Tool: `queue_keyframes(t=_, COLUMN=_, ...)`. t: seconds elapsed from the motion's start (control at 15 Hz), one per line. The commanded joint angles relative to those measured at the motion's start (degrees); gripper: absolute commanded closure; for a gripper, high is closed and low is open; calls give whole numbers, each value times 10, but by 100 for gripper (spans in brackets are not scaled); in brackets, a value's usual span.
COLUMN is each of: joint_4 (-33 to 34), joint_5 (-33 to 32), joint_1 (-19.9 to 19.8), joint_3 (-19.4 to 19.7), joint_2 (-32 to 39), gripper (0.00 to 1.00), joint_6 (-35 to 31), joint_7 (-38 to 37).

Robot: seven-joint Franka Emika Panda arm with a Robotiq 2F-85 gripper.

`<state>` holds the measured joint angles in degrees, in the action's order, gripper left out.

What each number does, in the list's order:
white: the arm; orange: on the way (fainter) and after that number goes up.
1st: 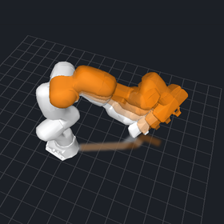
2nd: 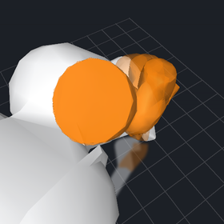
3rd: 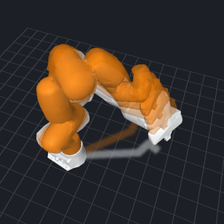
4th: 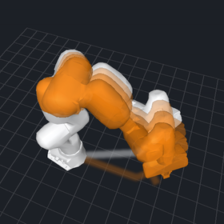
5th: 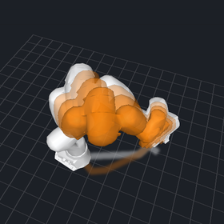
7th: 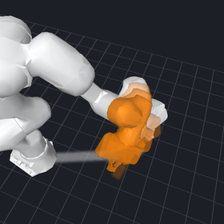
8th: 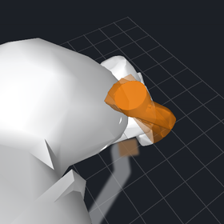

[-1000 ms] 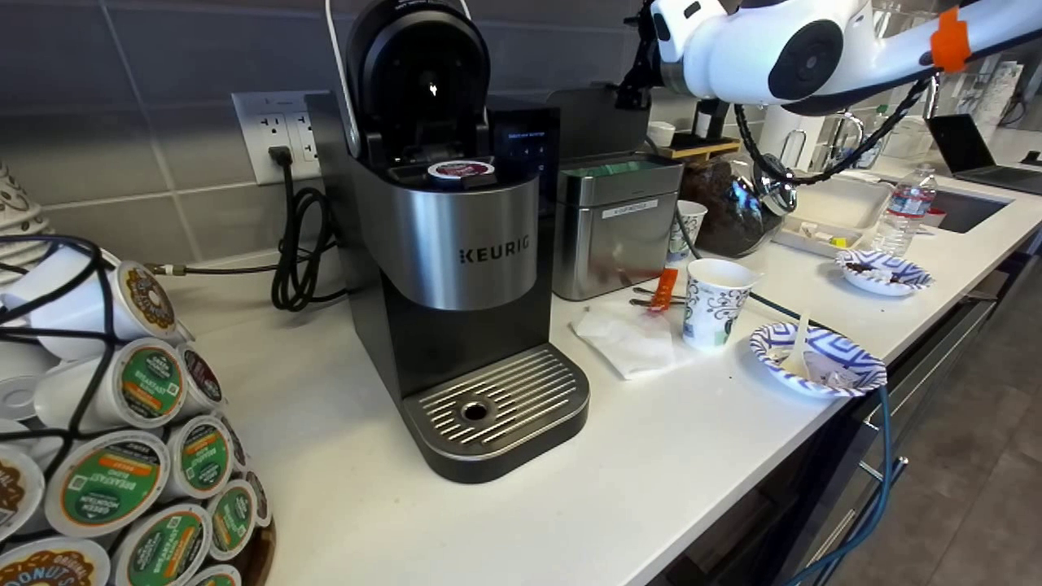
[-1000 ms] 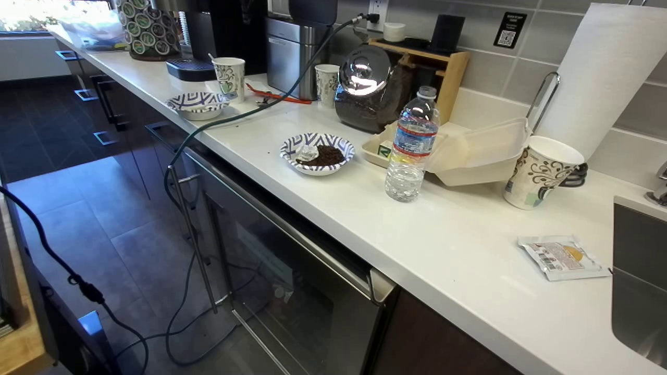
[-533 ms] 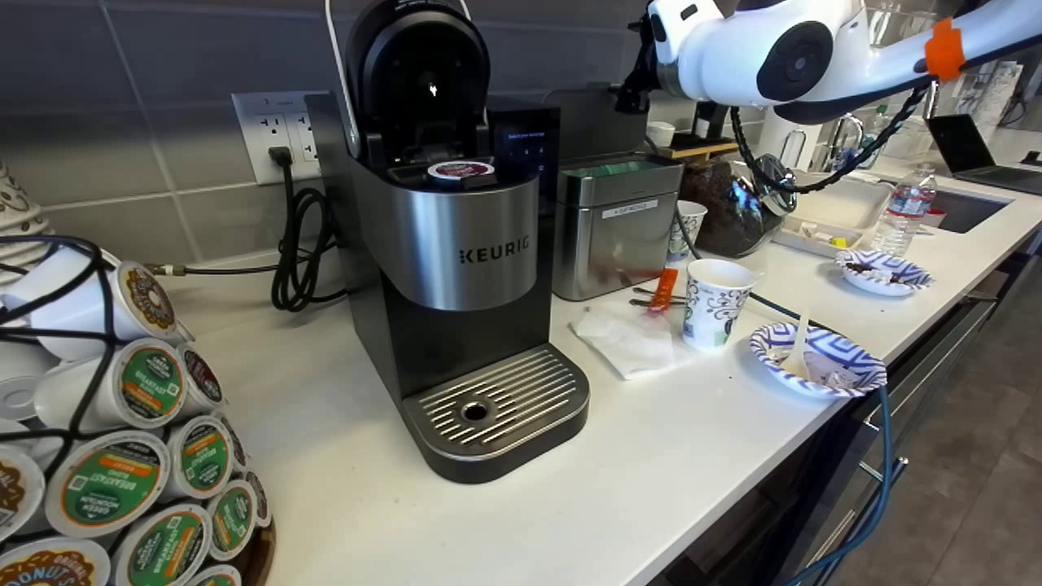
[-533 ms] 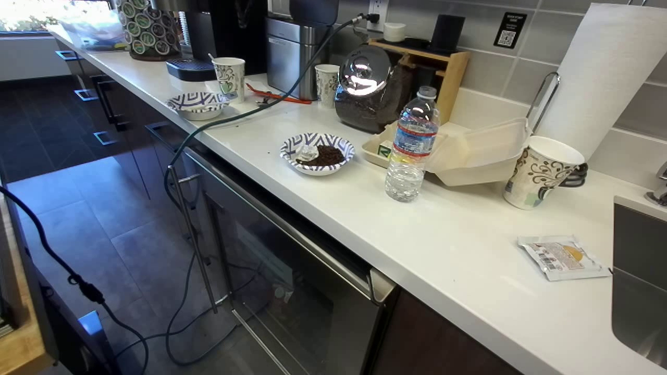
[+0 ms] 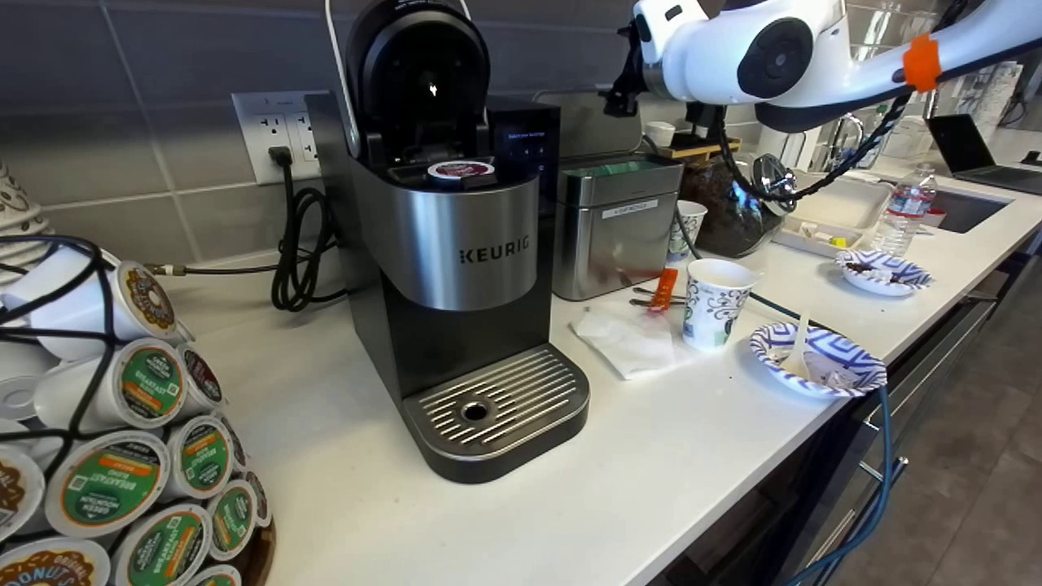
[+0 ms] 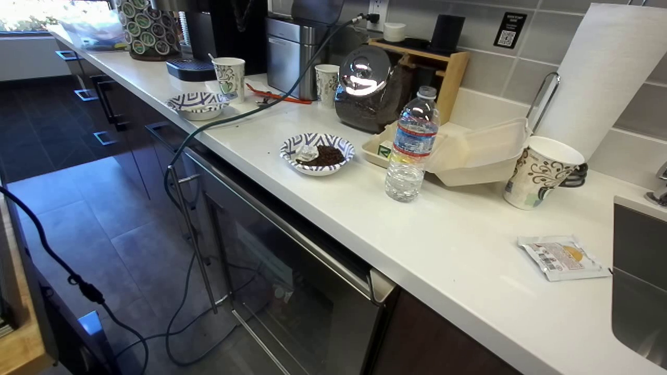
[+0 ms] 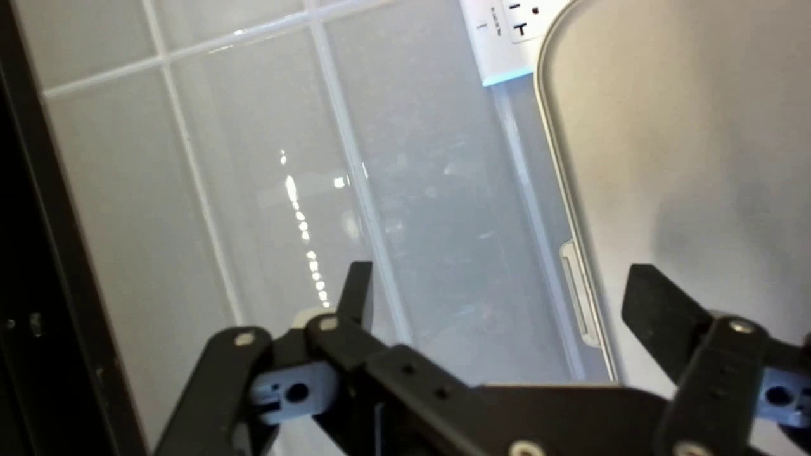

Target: Open the silver bin.

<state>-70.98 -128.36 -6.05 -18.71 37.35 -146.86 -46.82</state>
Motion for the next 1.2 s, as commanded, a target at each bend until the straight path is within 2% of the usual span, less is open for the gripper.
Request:
queue_keyframes(t=0.0, joint_4=-118, joint_5=21, joint_1=-33, joint_3=-10, joint_2=-92, gripper=0, joint_6=-5, joint_7=-92)
queue_keyframes(t=0.13, joint_4=-160, joint_5=19, joint_1=-51, joint_3=-15, joint_2=-128, gripper=0, joint_6=-54, joint_7=-156)
queue_keyframes(t=0.33, joint_4=-233, joint_5=-30, joint_1=-84, joint_3=-36, joint_2=-200, gripper=0, joint_6=-134, joint_7=-280)
queue_keyframes(t=0.6, joint_4=-314, joint_5=-62, joint_1=-131, joint_3=-59, joint_2=-290, gripper=0, joint_6=-268, joint_7=-426)
queue_keyframes(t=0.73, joint_4=-379, joint_5=-16, joint_1=-144, joint_3=-44, joint_2=-347, gripper=0, joint_6=-322, joint_7=-447)
queue_keyframes(t=0.87, joint_4=-437, joint_5=39, joint_1=-140, joint_3=2, joint_2=-388, gripper=0, joint_6=-362, joint_7=-420)
queue_keyframes(t=1.0, joint_4=-501, joint_5=55, joint_1=-151, joint_3=31, joint_2=-426, gripper=0, joint_6=-378, joint_7=-411)
queue_keyframes(t=1.13, joint_4=-568, joint_5=50, joint_1=-181, joint_3=45, joint_2=-462, gripper=0, joint_6=-390, joint_7=-413)
